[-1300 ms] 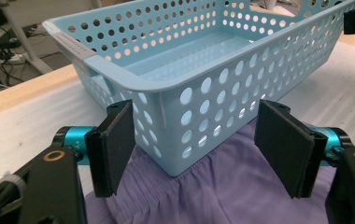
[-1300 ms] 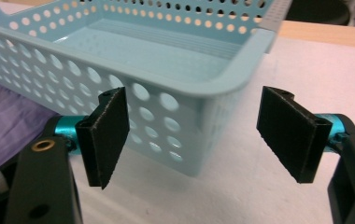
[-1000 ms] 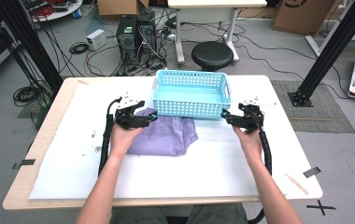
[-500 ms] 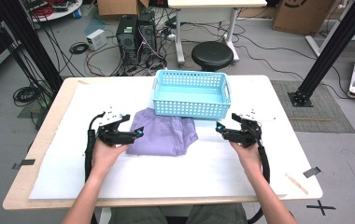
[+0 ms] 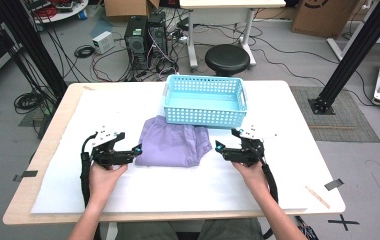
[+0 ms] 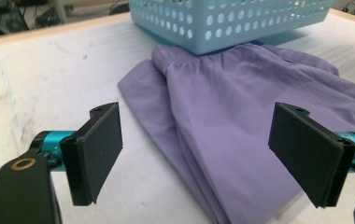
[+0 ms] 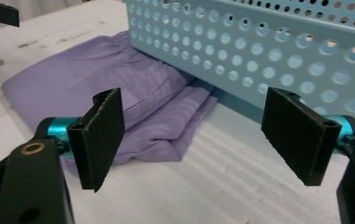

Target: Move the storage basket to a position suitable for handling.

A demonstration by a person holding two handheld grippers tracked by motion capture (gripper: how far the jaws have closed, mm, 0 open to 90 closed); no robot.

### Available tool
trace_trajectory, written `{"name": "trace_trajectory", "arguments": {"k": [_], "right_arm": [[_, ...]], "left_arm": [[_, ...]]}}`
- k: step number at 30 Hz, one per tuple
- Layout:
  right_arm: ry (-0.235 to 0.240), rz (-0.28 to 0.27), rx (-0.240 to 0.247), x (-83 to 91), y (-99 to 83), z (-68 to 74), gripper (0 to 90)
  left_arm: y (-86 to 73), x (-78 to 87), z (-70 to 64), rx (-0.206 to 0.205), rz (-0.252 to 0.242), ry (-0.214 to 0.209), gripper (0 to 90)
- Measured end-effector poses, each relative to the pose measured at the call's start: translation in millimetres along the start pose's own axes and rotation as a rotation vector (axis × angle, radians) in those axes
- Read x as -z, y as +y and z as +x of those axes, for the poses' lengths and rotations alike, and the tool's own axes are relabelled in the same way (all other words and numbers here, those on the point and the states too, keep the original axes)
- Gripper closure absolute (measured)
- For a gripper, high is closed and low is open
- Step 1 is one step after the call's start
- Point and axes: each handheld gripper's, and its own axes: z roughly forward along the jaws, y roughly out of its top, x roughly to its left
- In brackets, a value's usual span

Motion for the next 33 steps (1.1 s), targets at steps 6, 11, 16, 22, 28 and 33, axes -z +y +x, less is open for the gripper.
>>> {"name": "trace_trajectory", "arguments": {"k": [6,11,16,22,28,33], "right_arm": [[0.019,0.026,0.020,-9.0,-1.8,11.2,21.7],[0.047,0.055,0.025,-20.3,-2.4,18.6,21.7],[0.060,0.102,0.020,-32.1,-3.4,27.6,21.7],[0.075,0.163,0.016,-45.2,-3.8,42.9,21.7],[0.052,0.234,0.038,-58.2,-5.7,54.5,21.7],[0.013,0.303,0.045,-66.1,-7.9,60.3,21.8]], "left_arm": [[-6.0,1.6,3.0,0.033,0.019,-0.050,26.5],[-13.8,6.3,-1.4,-0.026,0.005,-0.068,33.5],[-18.4,10.2,-1.8,-0.027,-0.009,-0.036,37.0],[-18.6,5.0,-2.2,0.056,0.059,-0.042,40.1],[-18.4,-3.3,-4.7,0.089,0.147,-0.015,38.3],[-17.3,-10.1,-8.1,0.083,0.219,-0.018,35.3]]}}
